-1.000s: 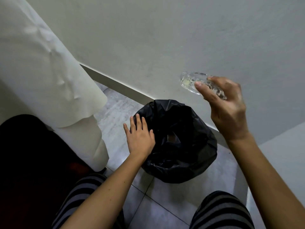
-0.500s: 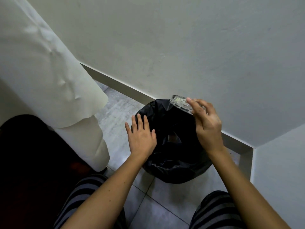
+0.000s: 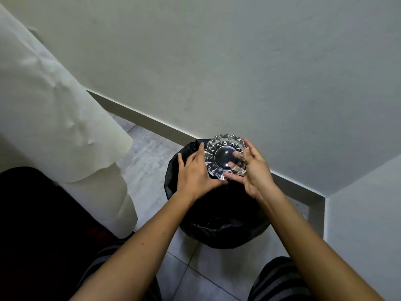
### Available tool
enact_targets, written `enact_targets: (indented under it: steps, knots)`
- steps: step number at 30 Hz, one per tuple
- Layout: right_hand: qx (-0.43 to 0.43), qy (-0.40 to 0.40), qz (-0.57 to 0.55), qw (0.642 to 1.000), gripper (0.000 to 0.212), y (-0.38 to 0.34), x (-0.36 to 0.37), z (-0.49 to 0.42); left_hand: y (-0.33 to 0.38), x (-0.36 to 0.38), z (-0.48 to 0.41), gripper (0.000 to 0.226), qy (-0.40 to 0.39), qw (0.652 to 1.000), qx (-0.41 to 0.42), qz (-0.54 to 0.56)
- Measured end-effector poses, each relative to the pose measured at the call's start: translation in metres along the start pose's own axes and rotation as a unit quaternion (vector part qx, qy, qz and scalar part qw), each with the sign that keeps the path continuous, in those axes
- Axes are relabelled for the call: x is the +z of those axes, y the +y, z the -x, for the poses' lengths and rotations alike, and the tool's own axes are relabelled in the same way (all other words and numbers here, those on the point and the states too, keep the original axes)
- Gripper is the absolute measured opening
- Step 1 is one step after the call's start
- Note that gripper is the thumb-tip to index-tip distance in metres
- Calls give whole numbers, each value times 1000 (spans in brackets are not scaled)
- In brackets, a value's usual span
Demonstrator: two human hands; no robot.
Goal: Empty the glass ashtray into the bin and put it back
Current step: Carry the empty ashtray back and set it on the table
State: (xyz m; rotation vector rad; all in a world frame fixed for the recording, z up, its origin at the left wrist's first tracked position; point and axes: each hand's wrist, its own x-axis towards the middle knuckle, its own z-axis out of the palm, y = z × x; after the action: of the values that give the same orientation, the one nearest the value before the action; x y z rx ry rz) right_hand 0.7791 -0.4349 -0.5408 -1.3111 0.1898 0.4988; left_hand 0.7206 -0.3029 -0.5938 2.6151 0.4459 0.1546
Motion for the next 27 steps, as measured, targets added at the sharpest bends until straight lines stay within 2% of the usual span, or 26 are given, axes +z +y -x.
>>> enact_targets:
  steps: [6,9,12,15,17,18,21,23,27]
  knots:
    - [36,-10,29,999,31,1,-10,-5,-1,-11,3,123,18,999,41,5]
    - [5,-51,117,992,35,-2,-17,-5,-4,-14,3,119,31,999,40,13]
    - [-51,-118,274,953,54,-10,-27,-2,-5,-15,4,119,34,998,33,37]
    - [-130,-194,431,871,97,-14,-41,-3,-7,-17,5,117,40,998,35,43]
    - [-188,-198,513,814,112,-13,-43,-5,-8,-21,4,115,44,997,45,48]
    - [-207,-193,527,801,114,-13,-42,-4,-8,-22,5,115,53,996,54,46]
    - [-217,-188,529,798,115,-32,-31,5,-1,-48,8,118,32,998,48,30]
    - [-246,-183,534,788,115,-32,-29,17,0,-51,17,117,47,997,54,33]
    - [-267,-182,530,784,113,-109,-4,67,41,-142,30,117,31,997,52,46]
